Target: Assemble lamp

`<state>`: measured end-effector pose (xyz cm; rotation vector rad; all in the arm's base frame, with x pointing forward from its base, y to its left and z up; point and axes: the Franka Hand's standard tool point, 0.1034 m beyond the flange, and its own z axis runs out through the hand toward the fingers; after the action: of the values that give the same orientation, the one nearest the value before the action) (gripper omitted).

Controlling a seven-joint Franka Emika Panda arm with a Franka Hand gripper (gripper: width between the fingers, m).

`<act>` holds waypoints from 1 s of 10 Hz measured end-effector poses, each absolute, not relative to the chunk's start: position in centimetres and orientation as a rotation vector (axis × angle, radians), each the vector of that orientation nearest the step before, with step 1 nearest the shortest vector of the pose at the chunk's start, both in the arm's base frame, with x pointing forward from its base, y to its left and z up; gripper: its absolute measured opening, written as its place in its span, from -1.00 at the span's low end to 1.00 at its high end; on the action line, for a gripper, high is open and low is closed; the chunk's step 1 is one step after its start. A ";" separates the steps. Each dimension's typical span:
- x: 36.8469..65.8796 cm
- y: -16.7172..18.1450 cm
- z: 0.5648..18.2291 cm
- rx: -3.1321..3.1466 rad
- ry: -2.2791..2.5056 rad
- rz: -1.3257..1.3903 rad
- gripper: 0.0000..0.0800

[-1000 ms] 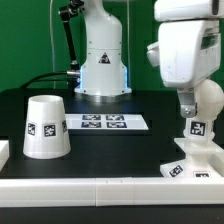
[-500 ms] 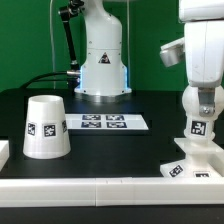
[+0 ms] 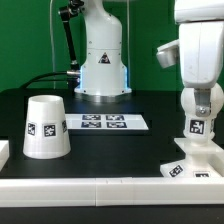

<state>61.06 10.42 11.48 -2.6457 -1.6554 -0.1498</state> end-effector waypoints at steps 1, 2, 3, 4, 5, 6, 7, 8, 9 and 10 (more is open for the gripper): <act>61.1 10.4 11.5 -2.647 -1.653 -0.150 0.44; 61.1 10.4 11.5 -2.713 -1.531 -0.151 0.44; 61.1 10.2 11.5 -2.818 -1.315 -0.171 0.44; 61.0 10.1 11.4 -2.892 -1.128 -0.183 0.44; 61.0 10.2 11.4 -2.933 -1.001 -0.199 0.44; 61.1 10.2 11.4 -2.982 -0.805 -0.224 0.44; 61.2 10.2 11.4 -3.008 -0.674 -0.257 0.44; 61.4 10.2 11.4 -3.026 -0.550 -0.283 0.44; 61.5 10.2 11.5 -3.035 -0.462 -0.289 0.44; 61.6 10.2 11.5 -3.043 -0.367 -0.295 0.44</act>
Offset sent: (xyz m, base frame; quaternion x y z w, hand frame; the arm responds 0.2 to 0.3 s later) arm -0.0089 -0.0057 0.0041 -0.0153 0.0313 0.3270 0.9444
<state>61.58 10.16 11.49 -3.0426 -0.3669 -0.2950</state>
